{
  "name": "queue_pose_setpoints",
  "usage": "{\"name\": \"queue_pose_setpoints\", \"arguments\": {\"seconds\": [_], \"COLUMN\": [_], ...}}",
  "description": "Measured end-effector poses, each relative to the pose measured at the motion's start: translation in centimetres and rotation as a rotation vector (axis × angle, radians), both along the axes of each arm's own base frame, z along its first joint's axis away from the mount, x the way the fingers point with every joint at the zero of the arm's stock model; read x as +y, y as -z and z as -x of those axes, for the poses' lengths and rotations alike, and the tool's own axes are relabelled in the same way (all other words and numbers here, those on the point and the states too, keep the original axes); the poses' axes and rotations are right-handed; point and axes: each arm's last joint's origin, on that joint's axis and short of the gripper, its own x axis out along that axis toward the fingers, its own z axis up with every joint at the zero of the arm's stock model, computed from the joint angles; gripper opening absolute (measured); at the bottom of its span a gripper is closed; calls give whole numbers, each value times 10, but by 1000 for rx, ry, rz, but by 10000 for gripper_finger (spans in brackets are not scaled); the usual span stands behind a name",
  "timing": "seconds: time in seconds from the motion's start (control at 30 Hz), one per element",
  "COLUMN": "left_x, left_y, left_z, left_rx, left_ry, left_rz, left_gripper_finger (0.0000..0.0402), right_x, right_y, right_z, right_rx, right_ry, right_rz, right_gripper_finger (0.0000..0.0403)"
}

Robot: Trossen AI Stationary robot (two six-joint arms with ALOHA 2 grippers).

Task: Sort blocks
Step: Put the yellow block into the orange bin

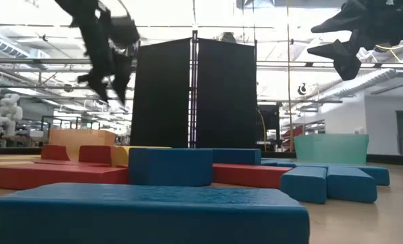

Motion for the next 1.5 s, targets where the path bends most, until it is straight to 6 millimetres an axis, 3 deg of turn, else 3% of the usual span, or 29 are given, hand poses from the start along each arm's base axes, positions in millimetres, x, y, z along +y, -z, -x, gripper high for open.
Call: {"name": "queue_pose_setpoints", "arguments": {"seconds": [0.13, 0.3, 0.53, 0.7, 0.83, 1.03, 1.17, 1.33, 1.5], "left_x": [-17, -48, -123, -164, -189, -190, -196, -203, -203], "left_y": [-38, -57, -40, -24, -15, -6, -2, 16, 39], "left_z": [-17, -38, -58, -63, -62, -66, -75, -100, -112], "left_rx": [-103, -192, -76, 43, 88, 15, -34, -90, -19], "left_ry": [203, 446, 818, 940, 917, 465, 456, 429, 423], "left_rz": [-101, -65, 81, 150, 215, 213, 223, 257, 303], "left_gripper_finger": [266, 266, 266, 266, 266, 266, 266, 266, 266], "right_x": [0, 0, 0, 0, 0, 0, 0, 0, 0], "right_y": [0, 0, 0, 0, 0, 1, 3, 5, 5], "right_z": [0, 0, 0, 0, 0, 0, 0, 1, 1], "right_rx": [0, 0, 1, 2, 2, 7, 26, 48, 50], "right_ry": [0, 0, 1, 1, 1, 0, 0, 0, 1], "right_rz": [0, -2, -7, -7, -7, -6, -6, -7, -9], "right_gripper_finger": [194, 194, 194, 194, 194, 194, 194, 194, 194]}}
